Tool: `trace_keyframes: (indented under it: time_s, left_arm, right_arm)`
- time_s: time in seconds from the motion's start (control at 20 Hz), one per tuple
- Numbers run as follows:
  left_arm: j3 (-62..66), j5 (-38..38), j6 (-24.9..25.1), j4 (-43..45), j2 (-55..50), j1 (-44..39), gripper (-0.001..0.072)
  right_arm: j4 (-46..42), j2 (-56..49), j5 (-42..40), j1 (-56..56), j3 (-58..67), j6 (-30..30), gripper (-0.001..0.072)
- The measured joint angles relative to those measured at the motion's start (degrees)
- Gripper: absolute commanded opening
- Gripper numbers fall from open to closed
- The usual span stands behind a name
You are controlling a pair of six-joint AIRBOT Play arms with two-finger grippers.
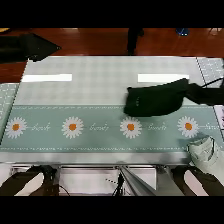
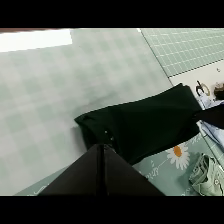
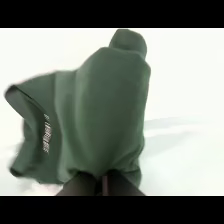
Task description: Fold the shirts.
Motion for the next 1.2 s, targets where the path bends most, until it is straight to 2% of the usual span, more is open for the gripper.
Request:
trace_keyframes:
  time_s: [0.35, 0.65, 0.95, 1.2]
  left_arm:
    - [0.0, 0.0, 0.1, 0.7, -0.1, 0.0, 0.0018]
    - [0.0, 0.2, 0.2, 6.2, -0.2, 0.0, 0.0019]
    - [0.0, 2.8, 0.3, 13.8, -2.8, 0.0, 0.0019]
    - [0.0, 5.7, 1.6, 16.6, -7.1, 0.0, 0.0019]
  right_arm:
    - [-12.1, 2.1, 13.7, -20.4, 5.1, 1.1, 0.0024]
    - [-25.1, 2.7, 25.2, -35.1, 5.7, 2.4, 0.0024]
    - [-41.2, 6.7, 33.9, -43.7, 5.8, 3.0, 0.0025]
    - [-47.6, 8.6, 36.1, -47.7, 4.5, 1.2, 0.0026]
